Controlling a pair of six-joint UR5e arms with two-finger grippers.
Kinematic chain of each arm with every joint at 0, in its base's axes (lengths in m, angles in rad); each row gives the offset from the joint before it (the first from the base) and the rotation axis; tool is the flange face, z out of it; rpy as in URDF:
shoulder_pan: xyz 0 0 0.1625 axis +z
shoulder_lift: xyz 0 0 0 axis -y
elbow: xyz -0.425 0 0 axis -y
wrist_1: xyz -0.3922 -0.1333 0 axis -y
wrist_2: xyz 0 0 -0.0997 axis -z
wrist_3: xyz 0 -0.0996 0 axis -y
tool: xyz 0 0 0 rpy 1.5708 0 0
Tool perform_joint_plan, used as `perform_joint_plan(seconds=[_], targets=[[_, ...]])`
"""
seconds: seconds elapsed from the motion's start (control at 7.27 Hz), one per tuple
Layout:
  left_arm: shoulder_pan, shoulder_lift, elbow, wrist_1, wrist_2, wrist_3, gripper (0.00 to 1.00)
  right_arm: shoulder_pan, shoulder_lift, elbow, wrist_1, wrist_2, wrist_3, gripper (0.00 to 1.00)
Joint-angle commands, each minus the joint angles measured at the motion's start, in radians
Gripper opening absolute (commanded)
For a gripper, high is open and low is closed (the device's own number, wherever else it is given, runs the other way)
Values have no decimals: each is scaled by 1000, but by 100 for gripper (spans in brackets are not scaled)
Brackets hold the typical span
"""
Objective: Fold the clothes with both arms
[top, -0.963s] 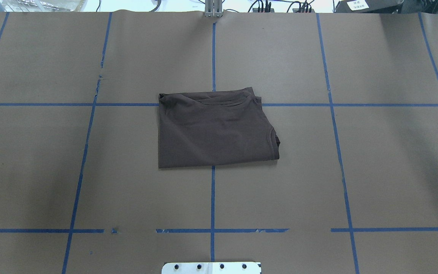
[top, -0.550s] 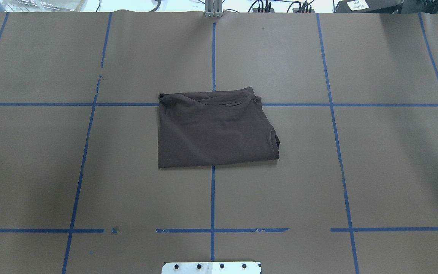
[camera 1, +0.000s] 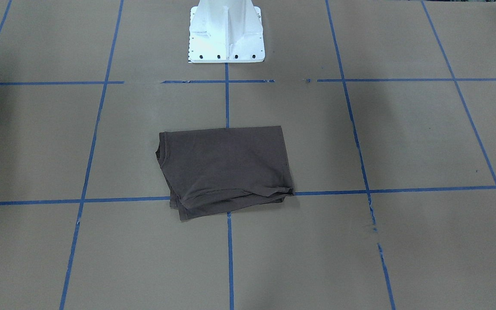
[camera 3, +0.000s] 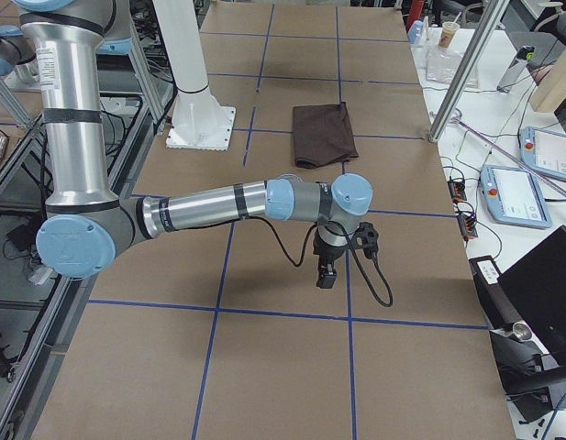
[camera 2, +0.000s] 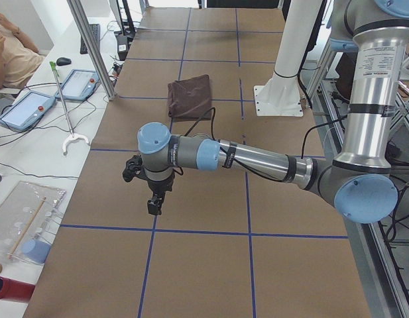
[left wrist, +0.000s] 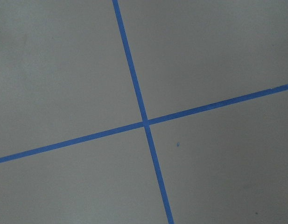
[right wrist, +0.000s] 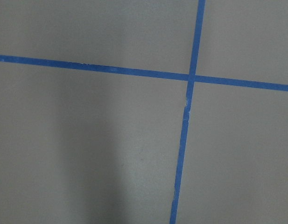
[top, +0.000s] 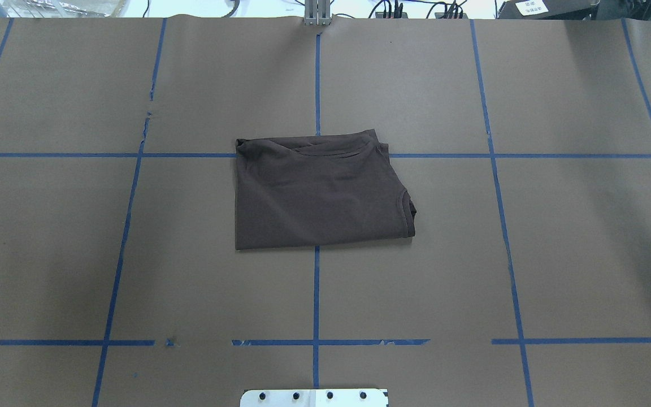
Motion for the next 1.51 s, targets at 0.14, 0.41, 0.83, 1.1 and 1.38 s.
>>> perform_joint_plan(seconds=[0.14, 0.41, 0.83, 1.1, 1.38], targets=[[-1, 6, -15, 6, -1, 2, 100, 2, -8, 27, 0, 6, -2, 100], [-1, 6, -5, 4, -1, 2, 100, 2, -8, 24, 0, 4, -1, 100], [4, 3, 61, -8, -80, 5, 100, 1, -8, 20, -2, 6, 2, 100], [5, 3, 57, -9, -105, 3, 100, -1, -5, 21, -3, 4, 2, 100], [10, 3, 67, -35, -102, 3, 100, 1, -11, 14, -3, 4, 1, 100]])
